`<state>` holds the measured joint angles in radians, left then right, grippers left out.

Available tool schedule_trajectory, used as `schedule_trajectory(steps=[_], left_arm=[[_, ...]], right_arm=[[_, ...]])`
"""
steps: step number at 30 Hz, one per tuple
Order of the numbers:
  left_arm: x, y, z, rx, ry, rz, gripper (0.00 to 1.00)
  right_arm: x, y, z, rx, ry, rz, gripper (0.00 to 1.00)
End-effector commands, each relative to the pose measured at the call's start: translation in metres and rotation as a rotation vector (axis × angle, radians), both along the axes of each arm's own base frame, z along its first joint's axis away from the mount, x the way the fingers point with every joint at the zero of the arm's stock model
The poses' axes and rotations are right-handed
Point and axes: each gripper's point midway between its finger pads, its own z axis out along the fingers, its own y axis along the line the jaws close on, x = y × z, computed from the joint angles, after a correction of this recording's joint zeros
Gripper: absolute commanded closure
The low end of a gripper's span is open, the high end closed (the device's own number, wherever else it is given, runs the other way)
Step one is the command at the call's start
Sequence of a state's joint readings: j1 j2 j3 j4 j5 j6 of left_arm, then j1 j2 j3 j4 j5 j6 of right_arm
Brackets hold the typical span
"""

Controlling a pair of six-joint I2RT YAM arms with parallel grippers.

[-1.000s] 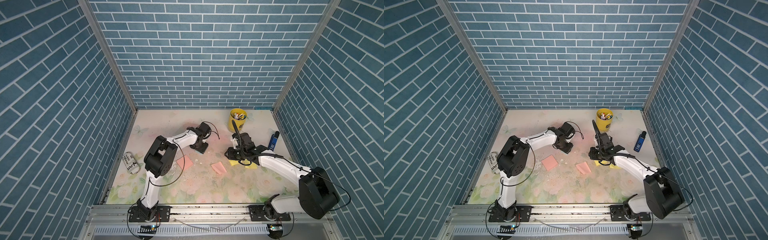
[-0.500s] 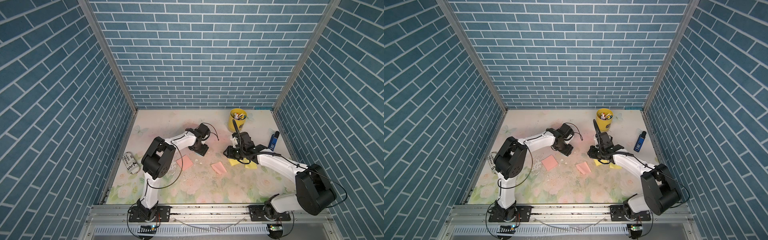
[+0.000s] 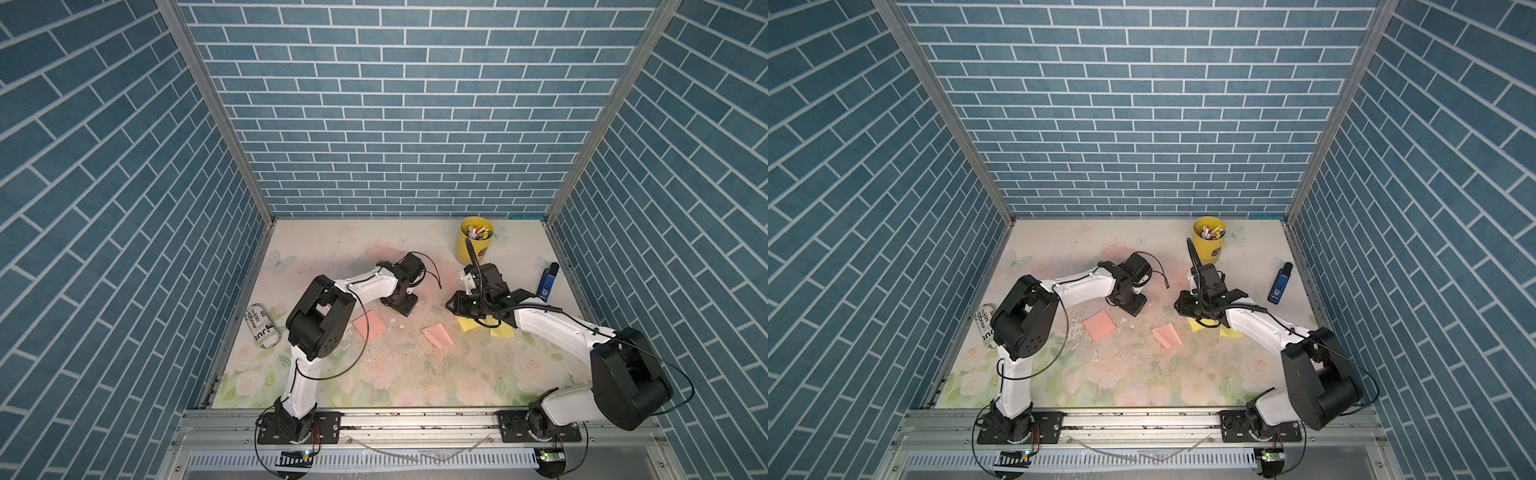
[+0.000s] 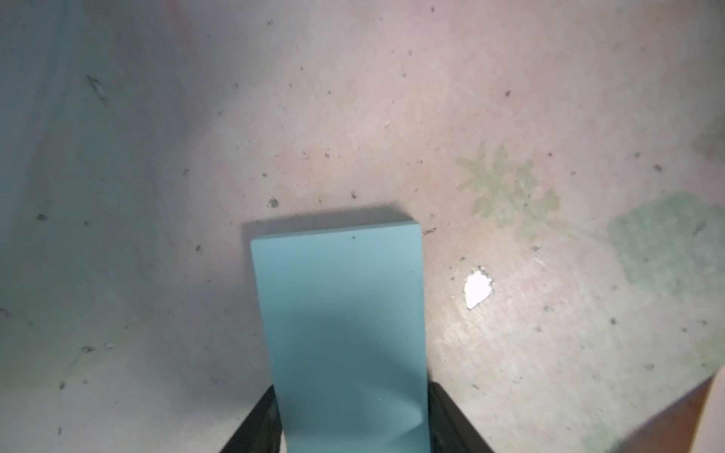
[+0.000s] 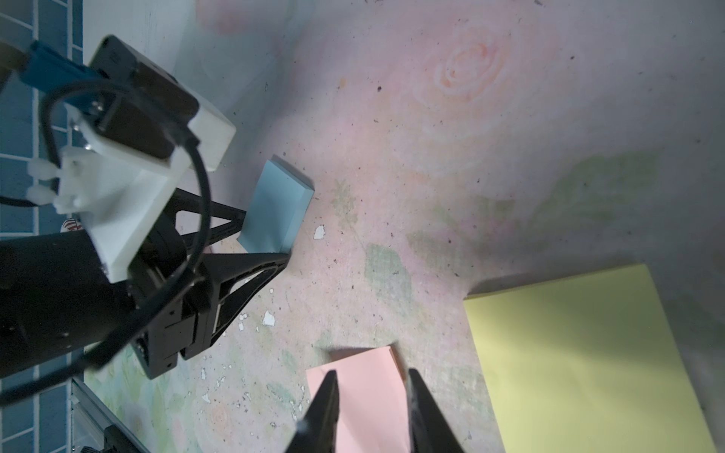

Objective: Tear off pages from different memo pads
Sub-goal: Pick up the memo pad from the center of the board.

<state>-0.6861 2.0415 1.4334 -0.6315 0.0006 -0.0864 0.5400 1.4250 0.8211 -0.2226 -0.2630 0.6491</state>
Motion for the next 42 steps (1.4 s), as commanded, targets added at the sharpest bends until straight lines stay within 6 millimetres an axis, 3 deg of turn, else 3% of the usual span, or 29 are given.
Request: schedule_trajectory(steps=[1,7,14,28,32,42], left_arm=[[-0.003,0.005,-0.003,0.018,0.012,0.003,0.43],[-0.001,-0.004,0.019,-0.038,-0.008,-0.002,0.44],[-0.006,-0.014,0.039,-0.126,-0.005,0.011,0.44],[-0.023,-0.027,0.074,-0.255,-0.021,0.021,0.46],[-0.026,-0.031,0.076,-0.269,-0.018,0.012,0.46],[-0.031,-0.038,0.077,-0.273,-0.011,-0.004,0.46]], right_arm=[[0.000,0.000,-0.006,0.016,0.028,-0.022,0.70],[0.003,0.002,-0.006,0.043,0.037,-0.043,0.70],[0.021,0.010,-0.004,0.186,0.060,-0.129,0.68],[0.042,0.046,0.001,0.454,0.144,-0.150,0.63],[0.046,0.052,0.007,0.504,0.149,-0.149,0.63],[0.049,0.061,-0.008,0.555,0.187,-0.155,0.61]])
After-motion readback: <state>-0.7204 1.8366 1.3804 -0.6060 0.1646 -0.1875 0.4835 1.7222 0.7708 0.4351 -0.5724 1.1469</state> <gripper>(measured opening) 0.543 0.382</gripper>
